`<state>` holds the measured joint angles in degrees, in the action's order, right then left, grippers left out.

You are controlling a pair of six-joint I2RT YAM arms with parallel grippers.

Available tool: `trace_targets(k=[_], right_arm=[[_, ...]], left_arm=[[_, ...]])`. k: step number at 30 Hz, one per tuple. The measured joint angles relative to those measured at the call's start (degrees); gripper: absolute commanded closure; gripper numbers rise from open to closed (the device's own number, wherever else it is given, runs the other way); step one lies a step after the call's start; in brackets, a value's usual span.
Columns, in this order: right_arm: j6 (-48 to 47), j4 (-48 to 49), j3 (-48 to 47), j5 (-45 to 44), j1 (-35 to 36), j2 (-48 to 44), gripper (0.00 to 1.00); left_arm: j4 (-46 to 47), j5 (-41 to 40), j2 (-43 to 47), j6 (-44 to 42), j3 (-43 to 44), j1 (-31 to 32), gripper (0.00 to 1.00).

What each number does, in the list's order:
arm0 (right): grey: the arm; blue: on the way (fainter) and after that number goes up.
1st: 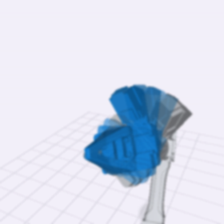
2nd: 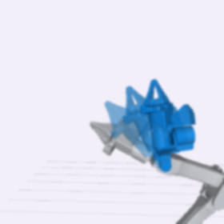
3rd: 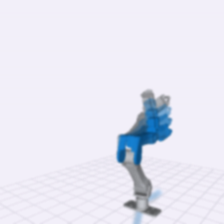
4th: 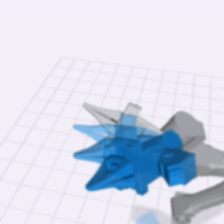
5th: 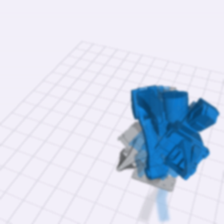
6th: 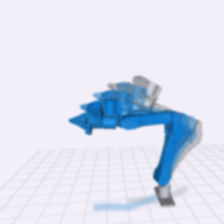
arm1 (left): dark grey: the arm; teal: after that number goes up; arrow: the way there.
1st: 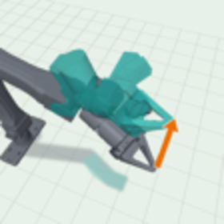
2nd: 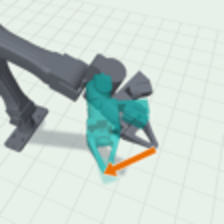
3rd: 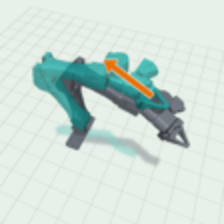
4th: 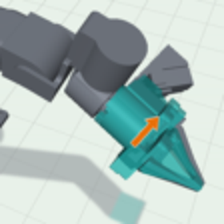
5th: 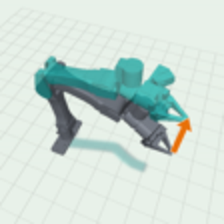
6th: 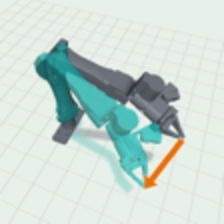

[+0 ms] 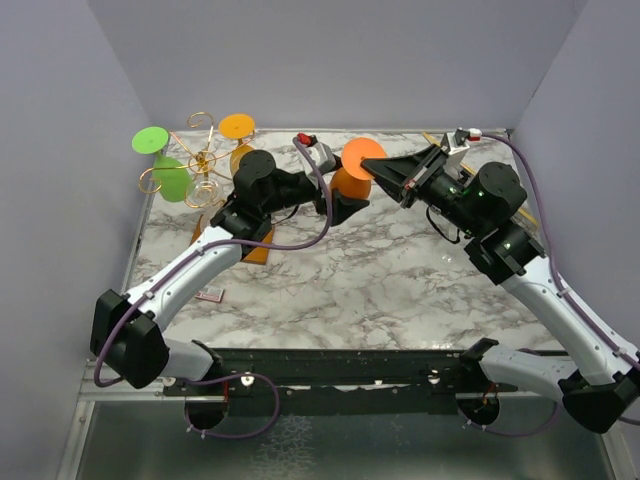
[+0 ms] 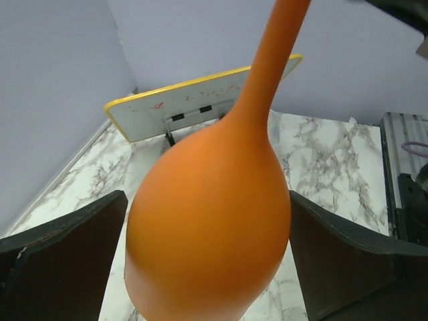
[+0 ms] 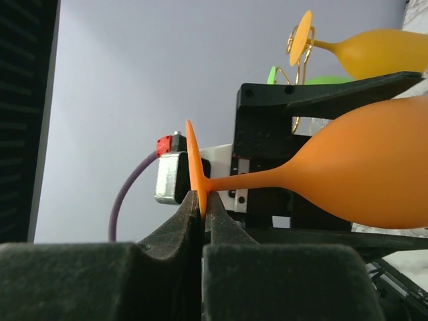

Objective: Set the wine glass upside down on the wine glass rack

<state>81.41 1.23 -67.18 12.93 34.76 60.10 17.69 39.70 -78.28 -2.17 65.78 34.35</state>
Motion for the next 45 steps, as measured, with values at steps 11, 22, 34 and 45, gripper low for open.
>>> trace_targets(k=[11, 22, 34, 45], right_arm=[[-4.1, 0.2, -0.3, -1.0, 0.0, 4.9, 0.99], [-9.7, 2.6, -0.3, -0.1, 0.0, 5.0, 0.99], [-13.3, 6.0, -0.3, 5.0, 0.0, 6.6, 0.99], [-17.1, 5.6, -2.1, 4.9, 0.0, 6.5, 0.38]], left_arm=[[-19.7, -14.2, 10.4, 12.3, 8.5, -0.6, 0.07], [-26.2, -15.5, 9.8, 39.7, 15.2, -3.3, 0.27], [-26.6, -11.0, 3.2, 50.8, 19.8, -5.5, 1.0], [-22.9, -3.5, 2.9, 54.6, 22.2, -8.8, 1.0]])
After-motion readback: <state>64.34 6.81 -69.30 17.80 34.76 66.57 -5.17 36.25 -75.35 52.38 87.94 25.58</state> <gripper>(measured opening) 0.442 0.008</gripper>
